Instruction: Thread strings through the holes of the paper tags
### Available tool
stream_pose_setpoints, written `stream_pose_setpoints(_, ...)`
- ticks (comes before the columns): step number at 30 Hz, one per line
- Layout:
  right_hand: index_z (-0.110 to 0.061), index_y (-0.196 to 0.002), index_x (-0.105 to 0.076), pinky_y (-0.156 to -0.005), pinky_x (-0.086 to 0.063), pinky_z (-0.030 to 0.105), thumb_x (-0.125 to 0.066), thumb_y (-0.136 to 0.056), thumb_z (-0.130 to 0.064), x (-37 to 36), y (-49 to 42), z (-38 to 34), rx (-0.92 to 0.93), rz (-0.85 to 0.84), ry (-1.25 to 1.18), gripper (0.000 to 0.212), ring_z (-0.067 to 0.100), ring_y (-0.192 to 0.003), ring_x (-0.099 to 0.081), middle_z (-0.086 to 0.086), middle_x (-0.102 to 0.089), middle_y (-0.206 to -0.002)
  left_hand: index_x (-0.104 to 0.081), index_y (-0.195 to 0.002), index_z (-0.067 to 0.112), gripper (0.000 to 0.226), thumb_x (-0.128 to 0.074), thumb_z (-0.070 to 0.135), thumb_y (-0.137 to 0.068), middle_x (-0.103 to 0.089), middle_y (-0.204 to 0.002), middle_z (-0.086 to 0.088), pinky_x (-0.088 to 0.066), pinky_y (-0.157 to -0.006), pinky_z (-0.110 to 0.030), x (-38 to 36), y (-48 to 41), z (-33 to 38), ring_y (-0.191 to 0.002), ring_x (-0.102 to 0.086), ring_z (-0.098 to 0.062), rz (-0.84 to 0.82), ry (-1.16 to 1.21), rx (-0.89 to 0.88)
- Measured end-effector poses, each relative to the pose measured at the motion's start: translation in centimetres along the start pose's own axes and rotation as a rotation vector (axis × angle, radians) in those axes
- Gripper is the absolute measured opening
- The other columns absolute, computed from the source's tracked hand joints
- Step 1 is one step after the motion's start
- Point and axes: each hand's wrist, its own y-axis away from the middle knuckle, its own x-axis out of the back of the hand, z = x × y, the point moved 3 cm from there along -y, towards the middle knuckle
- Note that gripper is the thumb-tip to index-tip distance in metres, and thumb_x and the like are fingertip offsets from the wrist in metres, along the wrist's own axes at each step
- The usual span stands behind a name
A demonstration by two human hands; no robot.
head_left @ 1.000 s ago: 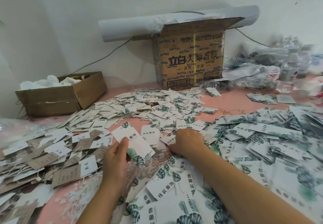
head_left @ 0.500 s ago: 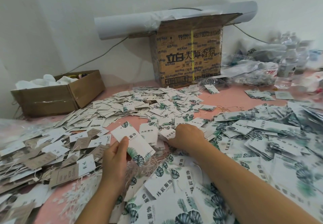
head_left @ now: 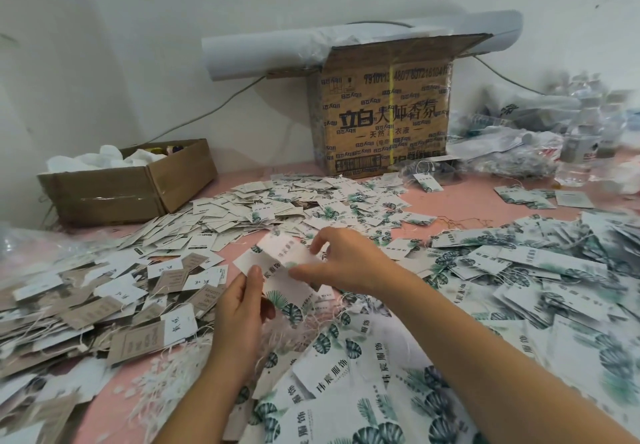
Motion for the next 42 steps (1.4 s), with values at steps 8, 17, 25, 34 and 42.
stream_pose_setpoints(8, -0.015, -0.105, -0.048, -0.053, -0.036, 0.025, -0.059, -0.083, -0.05, -0.6, 1.0, -2.0, 0.101, -0.136, 0.16, 0.042, 0.009, -0.067, -0.047, -0.009, -0.048, -0.075, -0.056, -0.074, 0.007, 0.03, -0.053, 0.032, -0.091, -0.058, -0.047, 0.004, -0.039, -0.042, -0.009, -0.4, 0.0, 0.7, -0.042, -0.05, 0.001, -0.015, -0.018, -0.078)
stream_pose_setpoints(17, -0.021, -0.073, -0.053, -0.049, -0.039, 0.009, -0.062, -0.085, -0.004, 1.9, 1.1, -3.2, 0.179, -0.124, -0.298, 0.023, -0.005, -0.045, -0.05, -0.011, -0.063, -0.057, -0.065, -0.085, 0.022, 0.01, -0.058, 0.029, -0.088, -0.066, -0.068, -0.003, -0.046, -0.049, -0.02, -0.7, 0.3, 1.8, -0.056, -0.057, -0.007, -0.073, 0.06, -0.119)
stream_pose_setpoints(25, -0.02, -0.073, -0.062, -0.052, -0.044, 0.008, -0.066, -0.082, -0.003, 2.9, 1.3, -3.8, 0.212, 0.05, -0.348, 0.02, -0.003, -0.051, -0.058, 0.0, -0.071, -0.07, -0.061, -0.079, 0.005, 0.048, -0.055, 0.052, -0.074, -0.052, -0.057, -0.006, -0.038, -0.046, -0.023, -0.8, 0.7, 3.3, -0.051, -0.044, -0.009, -0.059, 0.018, -0.283)
stream_pose_setpoints(34, -0.025, -0.072, -0.063, -0.043, -0.031, 0.01, -0.066, -0.083, -0.015, 3.4, 1.9, -4.5, 0.219, 0.128, -0.143, 0.015, -0.003, -0.04, -0.042, -0.014, -0.046, -0.043, -0.061, -0.081, 0.025, 0.018, -0.056, 0.042, -0.079, -0.056, -0.057, 0.002, -0.04, -0.043, -0.018, -0.8, 0.9, 3.7, -0.048, -0.046, -0.004, -0.071, 0.051, -0.294)
stream_pose_setpoints(42, -0.027, -0.072, -0.063, -0.045, -0.028, 0.016, -0.064, -0.083, -0.017, 3.2, 2.1, -5.0, 0.227, 0.116, -0.025, 0.014, -0.008, -0.043, -0.045, -0.031, -0.045, -0.04, -0.06, -0.077, 0.035, 0.01, -0.055, 0.042, -0.081, -0.046, -0.05, 0.002, -0.037, -0.041, -0.018, -1.1, 1.2, 4.2, -0.044, -0.039, -0.005, -0.078, 0.019, -0.345)
